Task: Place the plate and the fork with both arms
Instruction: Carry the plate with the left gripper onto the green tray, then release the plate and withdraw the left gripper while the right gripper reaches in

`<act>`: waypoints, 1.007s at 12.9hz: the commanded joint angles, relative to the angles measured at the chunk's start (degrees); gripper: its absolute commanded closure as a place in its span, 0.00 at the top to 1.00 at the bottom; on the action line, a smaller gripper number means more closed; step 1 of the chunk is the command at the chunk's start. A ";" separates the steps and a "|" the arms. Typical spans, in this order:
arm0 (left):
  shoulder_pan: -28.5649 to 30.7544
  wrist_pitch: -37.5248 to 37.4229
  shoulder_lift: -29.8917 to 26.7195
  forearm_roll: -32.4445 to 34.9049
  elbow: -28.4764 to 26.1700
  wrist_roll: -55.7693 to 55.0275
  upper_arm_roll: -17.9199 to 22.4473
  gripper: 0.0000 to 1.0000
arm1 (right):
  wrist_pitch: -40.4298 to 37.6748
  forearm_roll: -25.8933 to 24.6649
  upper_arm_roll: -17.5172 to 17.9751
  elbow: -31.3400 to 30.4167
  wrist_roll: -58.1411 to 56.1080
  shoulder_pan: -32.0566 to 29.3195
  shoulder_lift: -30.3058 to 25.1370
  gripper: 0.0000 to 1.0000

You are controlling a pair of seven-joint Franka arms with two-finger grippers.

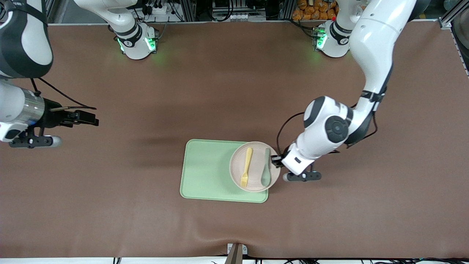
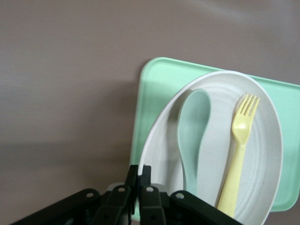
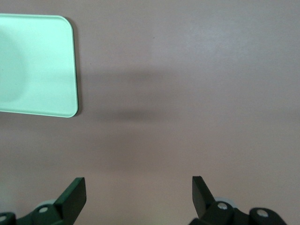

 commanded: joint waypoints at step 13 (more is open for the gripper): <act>-4.45 12.00 10.93 -0.48 3.01 -1.30 1.57 0.66 | 26.83 2.18 0.11 0.99 0.94 15.55 18.87 1.00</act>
